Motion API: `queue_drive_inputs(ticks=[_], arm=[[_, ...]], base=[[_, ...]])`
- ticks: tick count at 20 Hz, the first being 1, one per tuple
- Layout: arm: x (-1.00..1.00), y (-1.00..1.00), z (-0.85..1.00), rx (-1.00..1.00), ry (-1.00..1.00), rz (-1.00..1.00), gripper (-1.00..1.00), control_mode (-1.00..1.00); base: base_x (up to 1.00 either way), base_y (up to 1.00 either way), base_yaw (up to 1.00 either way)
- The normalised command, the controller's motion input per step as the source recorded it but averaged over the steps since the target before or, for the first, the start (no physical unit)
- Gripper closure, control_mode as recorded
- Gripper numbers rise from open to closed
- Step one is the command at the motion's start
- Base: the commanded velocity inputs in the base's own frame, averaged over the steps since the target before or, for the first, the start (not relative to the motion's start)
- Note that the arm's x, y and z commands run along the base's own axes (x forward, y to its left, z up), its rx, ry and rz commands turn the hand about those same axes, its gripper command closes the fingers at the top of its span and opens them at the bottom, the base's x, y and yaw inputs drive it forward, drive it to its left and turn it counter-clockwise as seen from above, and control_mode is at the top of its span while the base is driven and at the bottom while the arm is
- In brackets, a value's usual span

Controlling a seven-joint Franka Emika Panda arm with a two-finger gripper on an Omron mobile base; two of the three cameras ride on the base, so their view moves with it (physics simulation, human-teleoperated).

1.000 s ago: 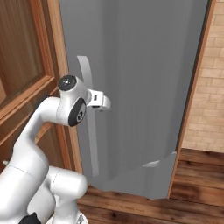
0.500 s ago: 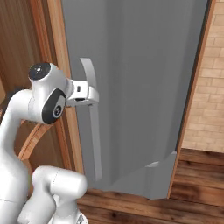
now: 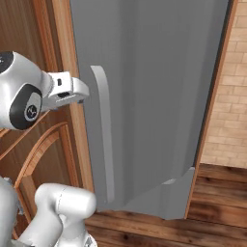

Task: Open the fridge, grab two sodas, and place both sodas inside the bowl with ice on the dining counter.

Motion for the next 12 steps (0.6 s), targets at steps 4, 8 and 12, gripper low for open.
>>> queue_drive_inputs(ticks=[4, 8, 12], arm=[[0.03, 0.56, 0.07, -0.12, 0.02, 0.35, -1.0, -1.0], [0.0, 0.49, 0.0, -0.12, 0.01, 0.4, -1.0, -1.0], [0.04, 0.38, 0.0, -0.13, 0.0, 0.43, -1.0, -1.0]], base=[[0.0, 0.0, 0.0], [0.0, 0.0, 0.0], [0.0, 0.0, 0.0]])
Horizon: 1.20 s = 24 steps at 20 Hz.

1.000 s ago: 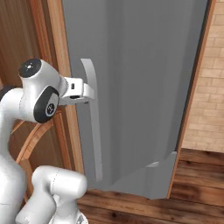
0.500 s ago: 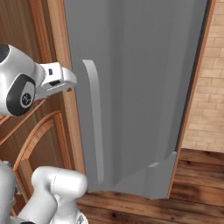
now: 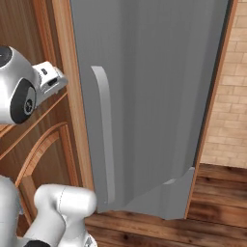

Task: Open the fridge, grab two sodas, and place both sodas inside the bowl with ice on the dining counter.

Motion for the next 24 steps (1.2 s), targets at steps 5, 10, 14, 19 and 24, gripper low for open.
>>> queue_drive_inputs(ticks=[5, 10, 14, 19, 24], arm=[[0.31, 0.23, 0.0, -0.13, -0.01, 0.24, -1.0, -1.0], [0.69, 0.22, 0.0, -0.14, 0.0, -0.03, -1.0, -1.0], [0.79, 0.15, 0.0, -0.16, 0.01, -0.1, -1.0, -1.0], [0.85, -0.01, 0.0, -0.1, 0.0, -0.02, -1.0, -1.0], [0.75, -0.07, 0.0, -0.05, 0.0, 0.04, -1.0, -1.0]], base=[[0.0, 0.0, 0.0], [0.0, 0.0, 0.0], [0.0, 0.0, 0.0], [0.0, 0.0, 0.0], [0.0, 0.0, 0.0]])
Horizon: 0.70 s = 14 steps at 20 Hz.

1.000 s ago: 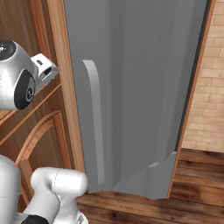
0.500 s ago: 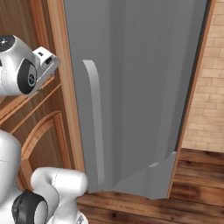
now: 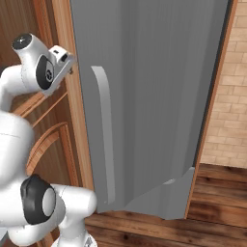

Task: Open the fridge, grab two sodas, and place both sodas inside the bowl with ice on the dining counter.

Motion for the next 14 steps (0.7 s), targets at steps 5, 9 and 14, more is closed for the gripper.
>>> queue_drive_inputs(ticks=[5, 9, 14], arm=[[0.72, 0.0, 0.0, -0.05, 0.0, 0.03, -1.0, -1.0], [0.56, -0.01, -0.01, -0.05, 0.0, 0.0, -1.0, -1.0], [0.27, -0.21, -0.01, -0.05, 0.0, -0.03, -1.0, -1.0]], base=[[0.0, 0.0, 0.0], [0.0, 0.0, 0.0], [0.0, 0.0, 0.0]])
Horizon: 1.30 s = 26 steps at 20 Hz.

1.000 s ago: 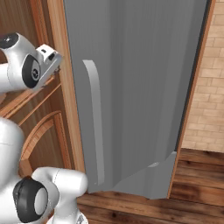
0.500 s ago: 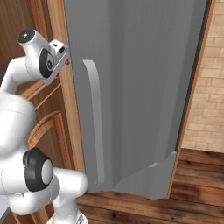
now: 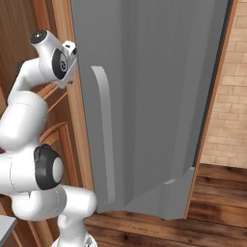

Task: Open the fridge, grab two sodas, and place both sodas inside the bowl with ice on the dining counter.

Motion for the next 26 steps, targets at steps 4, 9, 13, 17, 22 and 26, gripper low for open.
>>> queue_drive_inputs(ticks=[4, 9, 13, 17, 22, 26], arm=[[0.11, -0.4, 0.0, -0.04, 0.0, -0.1, -1.0, -1.0], [0.01, -0.49, 0.0, -0.01, 0.0, -0.16, -1.0, -1.0], [-0.03, -0.59, 0.0, 0.0, 0.0, -0.24, -1.0, -1.0], [-0.13, -0.68, 0.0, 0.0, 0.02, -0.28, -1.0, -1.0], [-0.47, -0.72, 0.0, 0.0, 0.01, -0.28, -1.0, -1.0], [-0.59, -0.79, 0.05, 0.0, 0.0, -0.27, -1.0, -1.0]], base=[[0.0, 0.0, 0.0], [0.0, 0.0, 0.0], [0.0, 0.0, 0.0], [0.0, 0.0, 0.0], [0.0, 0.0, 0.0], [0.0, 0.0, 0.0]])
